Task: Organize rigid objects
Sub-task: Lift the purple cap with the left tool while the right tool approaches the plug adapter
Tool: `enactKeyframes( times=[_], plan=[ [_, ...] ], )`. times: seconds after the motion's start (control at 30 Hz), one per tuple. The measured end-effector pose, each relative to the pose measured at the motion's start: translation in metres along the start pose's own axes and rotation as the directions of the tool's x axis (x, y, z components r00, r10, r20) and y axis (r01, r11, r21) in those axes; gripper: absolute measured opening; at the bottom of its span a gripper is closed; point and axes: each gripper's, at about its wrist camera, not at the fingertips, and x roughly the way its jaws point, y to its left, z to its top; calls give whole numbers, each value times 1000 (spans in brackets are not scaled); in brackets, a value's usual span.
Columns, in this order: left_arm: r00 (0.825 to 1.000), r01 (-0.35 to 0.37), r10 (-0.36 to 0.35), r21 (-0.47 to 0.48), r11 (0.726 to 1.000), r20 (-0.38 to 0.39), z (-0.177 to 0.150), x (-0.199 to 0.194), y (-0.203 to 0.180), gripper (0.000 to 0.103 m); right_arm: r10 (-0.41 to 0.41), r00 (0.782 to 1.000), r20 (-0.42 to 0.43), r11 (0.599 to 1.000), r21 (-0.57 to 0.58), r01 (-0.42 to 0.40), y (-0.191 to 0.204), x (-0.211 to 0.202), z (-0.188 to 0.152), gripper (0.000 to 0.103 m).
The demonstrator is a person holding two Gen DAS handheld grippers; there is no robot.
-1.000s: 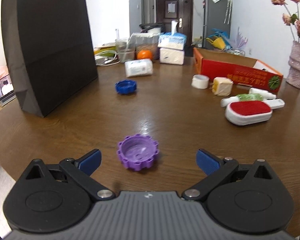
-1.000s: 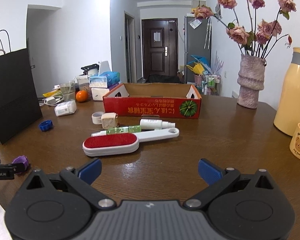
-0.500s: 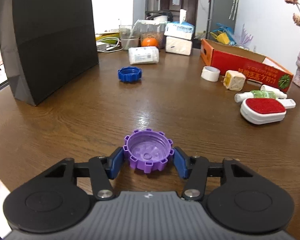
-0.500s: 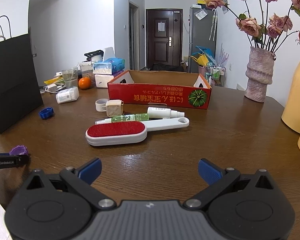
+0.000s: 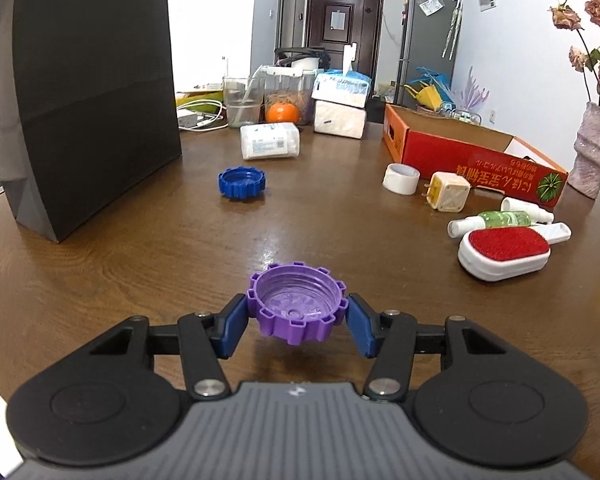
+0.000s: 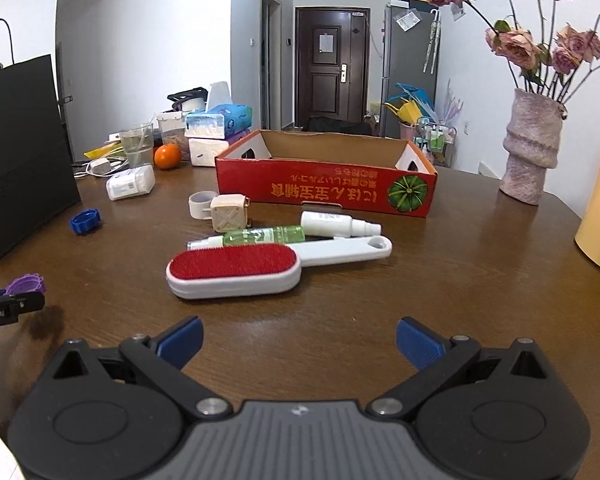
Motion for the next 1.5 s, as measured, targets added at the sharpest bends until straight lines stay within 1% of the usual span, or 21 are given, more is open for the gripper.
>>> enactKeyframes(
  times=[0.2,0.4,0.5,0.63,0.73,0.83,0.93,1.07,1.17,1.33,1.4,1.47,1.5],
  plan=[
    [1000,9,-10,21,1000,23,11,-3,-4,55,12,1000,21,999,-31,-11,8,14,23,103],
    [999,-6,4,47,999,38,27,-5,-7,55,26,999,36,997,-71,-23,21,32,52,103],
    [999,-5,3,61,998,42,37,-5,-10,55,11,1000,24,996,-86,-9,30,46,68,103],
    [999,-15,10,80,997,54,52,-3,-13,55,27,1000,5,995,-95,-26,40,63,84,103],
    [998,-19,14,88,996,53,63,2,-15,55,12,1000,6,996,-91,-11,46,75,92,103],
    [999,-23,19,89,996,48,72,7,-16,55,31,999,-10,996,-81,-32,50,87,101,103],
    [999,-30,26,91,995,46,80,15,-18,55,56,998,-27,997,-61,-57,52,99,109,103],
    [999,-38,36,86,996,27,91,29,-17,55,54,998,-38,996,-66,-57,58,116,115,103],
    [999,-47,46,82,996,15,98,40,-15,55,74,996,-41,995,-68,-76,60,130,119,103],
    [998,-58,58,77,995,-5,107,58,-12,55,66,996,-60,994,-78,-71,68,157,123,102],
    [998,-59,60,73,996,-12,109,64,-11,55,73,995,-72,994,-79,-79,71,166,122,100],
    [998,-61,63,70,996,-18,110,69,-10,55,76,994,-82,993,-86,-84,74,175,120,96],
    [998,-62,64,69,996,-22,110,71,-9,55,73,993,-89,993,-91,-81,77,179,120,95]
  ],
)
